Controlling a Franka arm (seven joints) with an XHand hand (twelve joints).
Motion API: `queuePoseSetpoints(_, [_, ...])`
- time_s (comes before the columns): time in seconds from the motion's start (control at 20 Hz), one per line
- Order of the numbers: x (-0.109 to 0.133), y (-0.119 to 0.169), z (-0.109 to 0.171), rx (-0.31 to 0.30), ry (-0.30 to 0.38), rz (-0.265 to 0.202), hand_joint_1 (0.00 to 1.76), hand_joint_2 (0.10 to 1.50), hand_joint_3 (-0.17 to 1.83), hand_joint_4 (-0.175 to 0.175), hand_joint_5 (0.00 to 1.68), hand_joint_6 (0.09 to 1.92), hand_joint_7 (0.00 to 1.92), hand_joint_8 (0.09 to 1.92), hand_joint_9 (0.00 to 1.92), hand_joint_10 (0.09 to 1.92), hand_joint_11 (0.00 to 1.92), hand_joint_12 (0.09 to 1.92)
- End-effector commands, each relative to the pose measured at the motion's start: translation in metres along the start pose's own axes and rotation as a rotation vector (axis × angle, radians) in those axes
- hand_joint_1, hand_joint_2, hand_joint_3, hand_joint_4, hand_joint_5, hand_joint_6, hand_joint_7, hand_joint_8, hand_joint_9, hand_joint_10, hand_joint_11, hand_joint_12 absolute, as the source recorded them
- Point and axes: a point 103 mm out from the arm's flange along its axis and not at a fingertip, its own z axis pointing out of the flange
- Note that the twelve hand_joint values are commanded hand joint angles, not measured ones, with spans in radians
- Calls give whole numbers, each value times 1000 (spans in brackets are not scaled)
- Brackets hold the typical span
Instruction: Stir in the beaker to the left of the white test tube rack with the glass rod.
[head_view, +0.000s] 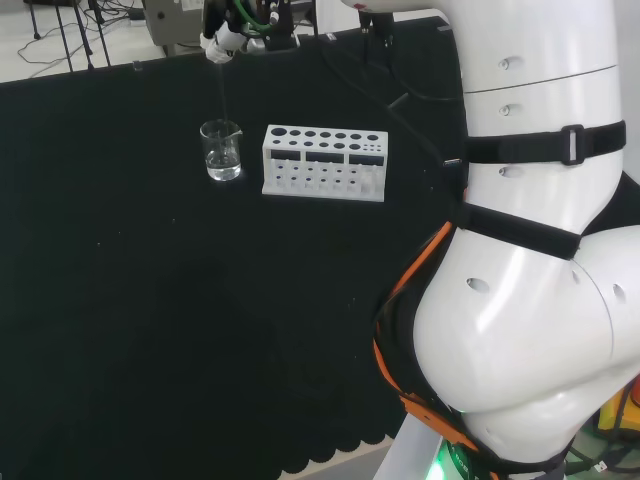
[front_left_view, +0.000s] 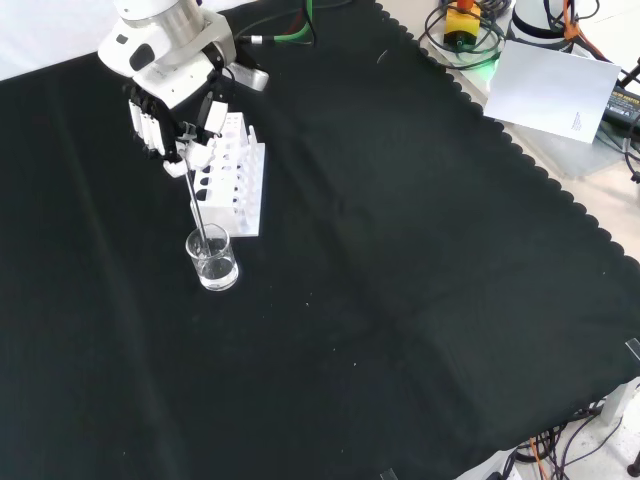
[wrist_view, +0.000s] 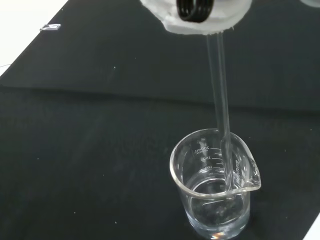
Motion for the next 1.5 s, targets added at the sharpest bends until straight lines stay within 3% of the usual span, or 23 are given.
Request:
queuePoseSetpoints(0.05, [0, -2, 1, 25, -8, 14, 1304, 991, 87, -175, 1295, 126, 1171, 1016, 1741, 564, 1177, 799])
queuePoseSetpoints(0.2, [2, -5, 1, 22, 0, 21, 1304, 992, 85, -175, 1296, 125, 1170, 1017, 1740, 566, 1177, 799])
queuePoseSetpoints(0.3, [21, -17, -5, 39, -21, 29, 1304, 992, 84, -175, 1296, 124, 1170, 1017, 1740, 568, 1177, 799])
queuePoseSetpoints(0.75, [43, -4, 19, 25, 22, -35, 1304, 995, 78, -175, 1297, 120, 1169, 1018, 1738, 575, 1178, 798])
queuePoseSetpoints(0.9, [38, 2, 21, 33, 32, -56, 1304, 996, 76, -175, 1298, 119, 1169, 1018, 1737, 577, 1178, 798])
queuePoseSetpoints(1.2, [7, 3, 7, 18, 30, -5, 1304, 998, 73, -175, 1298, 117, 1169, 1018, 1736, 581, 1178, 797])
queuePoseSetpoints(1.4, [3, -1, -1, 22, -6, 49, 1304, 999, 70, -175, 1299, 116, 1169, 1018, 1736, 584, 1181, 798])
queuePoseSetpoints(1.5, [3, -1, -4, 12, -2, 50, 1304, 1000, 69, -175, 1299, 115, 1169, 1018, 1735, 586, 1182, 798])
